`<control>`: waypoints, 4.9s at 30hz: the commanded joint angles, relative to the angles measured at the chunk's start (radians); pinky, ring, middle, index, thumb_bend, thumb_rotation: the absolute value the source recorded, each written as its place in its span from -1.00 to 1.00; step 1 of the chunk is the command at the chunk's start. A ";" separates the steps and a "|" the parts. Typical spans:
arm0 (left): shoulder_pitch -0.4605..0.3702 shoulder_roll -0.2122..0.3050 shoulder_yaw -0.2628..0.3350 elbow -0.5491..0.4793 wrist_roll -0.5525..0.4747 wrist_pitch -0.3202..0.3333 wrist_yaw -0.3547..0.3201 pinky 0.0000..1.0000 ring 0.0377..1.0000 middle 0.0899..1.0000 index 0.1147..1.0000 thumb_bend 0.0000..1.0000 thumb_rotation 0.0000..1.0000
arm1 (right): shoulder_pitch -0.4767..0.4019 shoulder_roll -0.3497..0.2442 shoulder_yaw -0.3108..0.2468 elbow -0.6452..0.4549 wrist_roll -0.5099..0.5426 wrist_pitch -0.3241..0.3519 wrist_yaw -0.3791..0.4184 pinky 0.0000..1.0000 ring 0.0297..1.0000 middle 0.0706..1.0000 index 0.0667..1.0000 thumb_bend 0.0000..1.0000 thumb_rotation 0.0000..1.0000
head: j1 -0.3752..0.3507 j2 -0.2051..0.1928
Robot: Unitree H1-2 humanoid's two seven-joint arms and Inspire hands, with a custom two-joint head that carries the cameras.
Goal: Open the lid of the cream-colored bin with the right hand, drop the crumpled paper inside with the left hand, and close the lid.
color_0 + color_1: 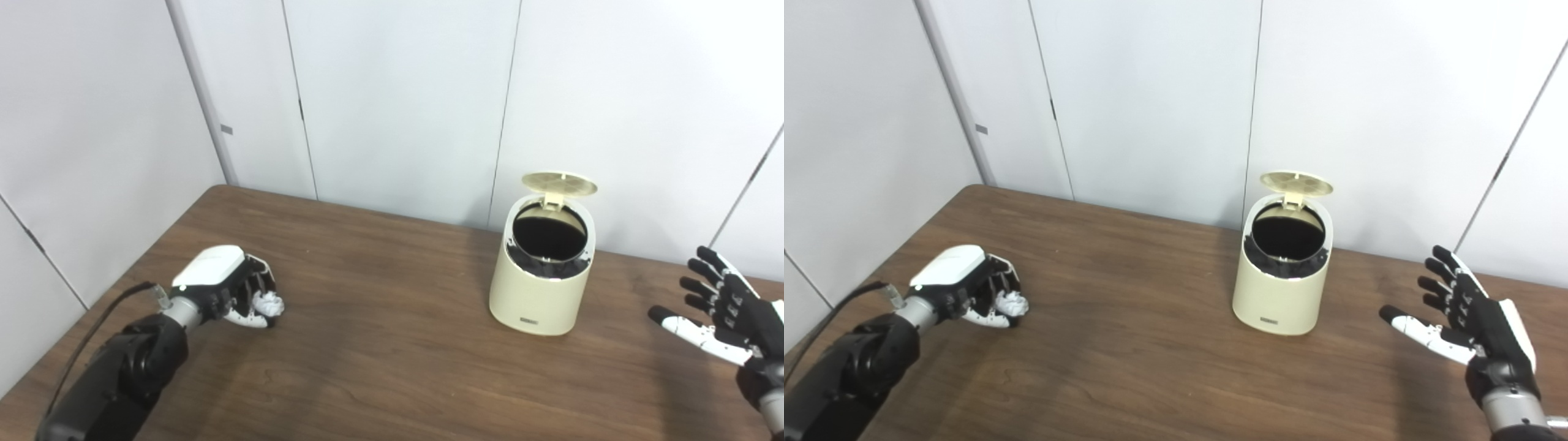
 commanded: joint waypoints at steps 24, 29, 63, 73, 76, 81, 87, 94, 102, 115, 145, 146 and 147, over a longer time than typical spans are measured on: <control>-0.054 0.049 0.002 -0.113 0.018 -0.022 0.026 -0.21 -0.24 -0.17 -0.05 0.00 -1.00 | -0.051 -0.022 -0.007 -0.023 -0.002 -0.022 -0.004 0.67 0.69 0.79 0.82 0.00 -0.76 | -0.013 0.008; -0.091 0.076 0.031 -0.199 -0.005 0.018 -0.040 -0.18 -0.22 -0.16 -0.04 0.00 -1.00 | -0.056 -0.021 -0.009 -0.015 0.000 -0.025 -0.003 0.70 0.72 0.81 0.84 0.00 -0.78 | -0.014 0.007; -0.386 -0.128 -0.122 -0.370 0.021 0.088 -0.176 -0.33 -0.28 -0.16 -0.05 0.00 -1.00 | -0.054 -0.027 0.018 0.118 -0.009 -0.156 0.007 0.62 0.71 0.81 0.84 0.20 -0.49 | -0.143 -0.017; -0.447 -0.186 -0.139 -0.332 0.000 0.068 -0.170 -0.34 -0.27 -0.16 -0.08 0.00 -1.00 | -0.061 0.004 0.028 0.142 -0.002 -0.178 0.000 0.45 0.69 0.80 0.81 0.24 -0.53 | -0.245 -0.030; -0.464 -0.195 -0.147 -0.318 0.001 0.070 -0.173 -0.35 -0.27 -0.16 -0.08 0.00 -1.00 | -0.056 0.007 0.036 0.131 -0.022 -0.172 -0.006 0.52 0.68 0.79 0.80 0.26 -0.49 | -0.270 -0.035; -0.479 -0.208 -0.158 -0.299 0.004 0.057 -0.165 -0.33 -0.26 -0.15 -0.08 0.00 -1.00 | -0.052 0.012 0.046 0.130 -0.041 -0.177 -0.013 0.56 0.68 0.79 0.81 0.28 -0.42 | -0.297 -0.043; -0.503 -0.241 -0.181 -0.263 0.006 0.049 -0.162 -0.33 -0.26 -0.16 -0.08 0.00 -1.00 | -0.050 0.021 0.049 0.141 -0.053 -0.188 -0.023 0.49 0.66 0.77 0.80 0.31 -0.42 | -0.323 -0.046; -0.542 -0.288 -0.193 -0.209 0.005 0.028 -0.136 -0.29 -0.24 -0.16 -0.09 0.00 -1.00 | -0.049 0.023 0.059 0.144 -0.068 -0.196 -0.031 0.44 0.64 0.75 0.78 0.35 -0.39 | -0.336 -0.053; -0.571 -0.341 -0.216 -0.183 0.035 0.061 -0.122 -0.30 -0.25 -0.18 -0.07 0.00 -1.00 | -0.050 0.036 0.061 0.145 -0.070 -0.199 -0.036 0.44 0.65 0.76 0.77 0.28 -0.47 | -0.349 -0.059; -0.600 -0.402 -0.235 -0.136 0.053 0.061 -0.088 -0.33 -0.27 -0.19 -0.07 0.00 -1.00 | -0.045 0.039 0.070 0.135 -0.101 -0.200 -0.042 0.43 0.65 0.75 0.76 0.27 -0.48 | -0.353 -0.058; -0.624 -0.497 -0.285 0.012 0.041 0.006 0.033 -0.30 -0.25 -0.16 -0.09 0.00 -1.00 | -0.036 0.034 0.063 0.131 -0.092 -0.205 -0.042 0.40 0.65 0.78 0.79 0.32 -0.42 | -0.360 -0.050; -0.624 -0.498 -0.287 0.018 0.041 0.004 0.038 -0.31 -0.25 -0.16 -0.08 0.00 -1.00 | -0.035 0.033 0.063 0.131 -0.092 -0.207 -0.041 0.40 0.64 0.78 0.79 0.32 -0.41 | -0.360 -0.050; -0.625 -0.501 -0.290 0.031 0.043 -0.001 0.048 -0.31 -0.25 -0.16 -0.08 0.00 -1.00 | -0.035 0.032 0.063 0.131 -0.093 -0.208 -0.041 0.39 0.64 0.78 0.79 0.32 -0.41 | -0.360 -0.050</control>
